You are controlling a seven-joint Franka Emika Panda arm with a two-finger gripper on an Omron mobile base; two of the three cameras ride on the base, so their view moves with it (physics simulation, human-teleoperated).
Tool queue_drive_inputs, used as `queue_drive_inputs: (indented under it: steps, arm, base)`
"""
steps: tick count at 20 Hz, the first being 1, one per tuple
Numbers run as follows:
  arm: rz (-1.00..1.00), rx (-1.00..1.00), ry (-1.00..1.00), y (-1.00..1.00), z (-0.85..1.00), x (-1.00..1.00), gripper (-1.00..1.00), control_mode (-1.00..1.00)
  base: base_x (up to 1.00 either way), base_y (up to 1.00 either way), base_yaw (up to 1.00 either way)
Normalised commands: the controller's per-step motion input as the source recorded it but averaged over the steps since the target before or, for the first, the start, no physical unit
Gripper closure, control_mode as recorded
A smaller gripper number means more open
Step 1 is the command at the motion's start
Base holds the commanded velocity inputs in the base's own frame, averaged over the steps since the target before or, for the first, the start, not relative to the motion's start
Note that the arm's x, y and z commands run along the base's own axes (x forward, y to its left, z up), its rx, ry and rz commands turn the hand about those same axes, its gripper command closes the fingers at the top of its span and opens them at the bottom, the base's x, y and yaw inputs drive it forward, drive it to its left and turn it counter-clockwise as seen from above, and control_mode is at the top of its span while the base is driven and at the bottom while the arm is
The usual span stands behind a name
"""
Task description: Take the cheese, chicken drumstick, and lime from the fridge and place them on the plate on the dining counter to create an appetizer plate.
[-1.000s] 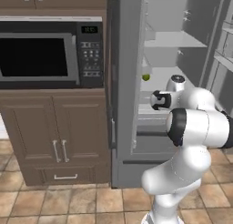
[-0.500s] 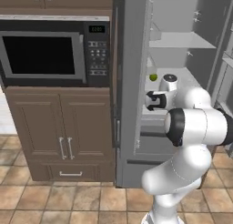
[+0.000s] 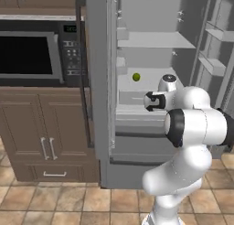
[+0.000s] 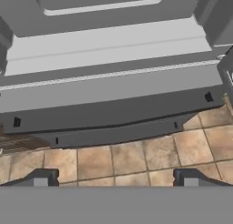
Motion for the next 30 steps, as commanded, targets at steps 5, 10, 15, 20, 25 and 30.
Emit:
queue_drive_inputs:
  steps: [5,10,15,20,25,30]
  arm:
    - [0.00,0.00,0.00,0.00,0.00,0.00,-1.00,1.00]
    - [0.00,0.00,0.00,0.00,0.00,0.00,-1.00,1.00]
    - [0.00,0.00,0.00,0.00,0.00,0.00,-1.00,1.00]
    - [0.00,0.00,0.00,0.00,0.00,0.00,-1.00,1.00]
    - [0.00,0.00,0.00,0.00,0.00,0.00,-1.00,1.00]
    - [0.00,0.00,0.00,0.00,0.00,0.00,-1.00,1.00]
  base:
    - [-0.05,-0.77,0.00]
    - [0.52,0.07,0.00]
    - [0.85,0.44,0.00]
    - [0.59,0.25,0.00]
    - [0.11,0.02,0.00]
    - [0.00,0.00,0.00]
